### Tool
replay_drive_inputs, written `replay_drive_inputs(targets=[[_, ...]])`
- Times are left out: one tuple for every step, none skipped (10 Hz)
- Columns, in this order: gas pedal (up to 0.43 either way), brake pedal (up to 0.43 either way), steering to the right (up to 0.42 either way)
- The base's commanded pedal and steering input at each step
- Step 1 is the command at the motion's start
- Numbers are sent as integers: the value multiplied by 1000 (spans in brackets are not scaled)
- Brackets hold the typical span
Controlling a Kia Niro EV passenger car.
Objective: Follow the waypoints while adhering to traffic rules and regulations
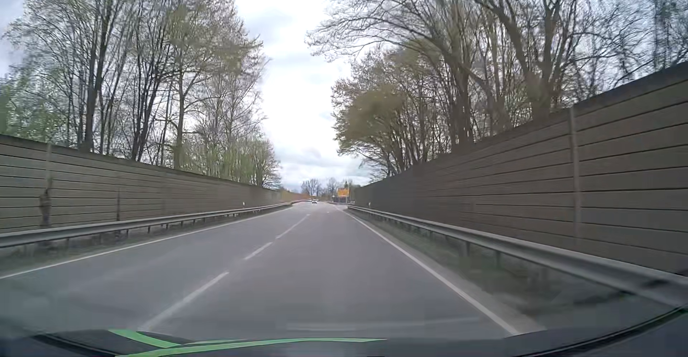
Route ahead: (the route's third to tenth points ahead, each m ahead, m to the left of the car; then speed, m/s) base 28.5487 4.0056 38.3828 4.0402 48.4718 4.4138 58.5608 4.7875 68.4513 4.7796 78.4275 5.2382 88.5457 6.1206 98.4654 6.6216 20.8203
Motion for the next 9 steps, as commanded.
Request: replay_drive_inputs(targets=[[0,0,-3],[0,0,-3],[0,0,-3],[0,0,-3],[0,0,-3],[0,0,-4],[0,0,-5],[0,12,-5],[0,18,-6]])
